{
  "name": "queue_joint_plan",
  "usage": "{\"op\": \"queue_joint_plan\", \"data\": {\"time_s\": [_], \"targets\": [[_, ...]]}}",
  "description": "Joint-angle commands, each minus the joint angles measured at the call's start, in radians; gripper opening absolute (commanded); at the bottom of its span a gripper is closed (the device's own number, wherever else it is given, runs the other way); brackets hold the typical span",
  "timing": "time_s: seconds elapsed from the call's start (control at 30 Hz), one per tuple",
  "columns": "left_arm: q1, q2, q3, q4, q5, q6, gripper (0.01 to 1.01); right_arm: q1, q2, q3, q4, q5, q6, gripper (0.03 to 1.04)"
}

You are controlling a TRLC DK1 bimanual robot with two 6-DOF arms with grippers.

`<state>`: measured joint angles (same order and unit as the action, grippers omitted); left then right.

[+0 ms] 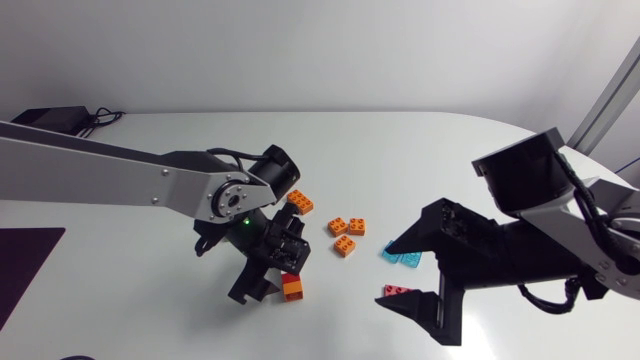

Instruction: Separate the duplo bricks

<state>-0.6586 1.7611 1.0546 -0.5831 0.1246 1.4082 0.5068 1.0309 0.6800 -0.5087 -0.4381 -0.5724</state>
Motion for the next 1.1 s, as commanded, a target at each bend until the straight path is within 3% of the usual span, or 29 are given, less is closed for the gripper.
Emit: {"op": "queue_joint_plan", "data": {"time_s": [0.0,0.27,0.47,0.77,1.07], "targets": [[0.008,0.011,0.002,0.002,0.003,0.063,0.856,-0.013,-0.011,-0.03,-0.011,-0.004,-0.006,1.0],[0.036,-0.012,0.013,0.002,-0.037,0.262,0.857,-0.022,-0.011,-0.045,-0.007,-0.017,-0.011,1.0],[0.01,0.001,0.05,-0.015,-0.106,0.403,0.857,-0.04,-0.026,-0.077,-0.005,-0.027,-0.017,1.0],[-0.072,0.064,0.102,-0.089,-0.166,0.474,0.859,-0.108,-0.042,-0.105,-0.004,-0.067,-0.047,1.0],[-0.05,0.106,0.102,-0.101,-0.198,0.54,0.856,-0.152,-0.019,-0.111,0.004,-0.1,-0.076,1.0]]}}
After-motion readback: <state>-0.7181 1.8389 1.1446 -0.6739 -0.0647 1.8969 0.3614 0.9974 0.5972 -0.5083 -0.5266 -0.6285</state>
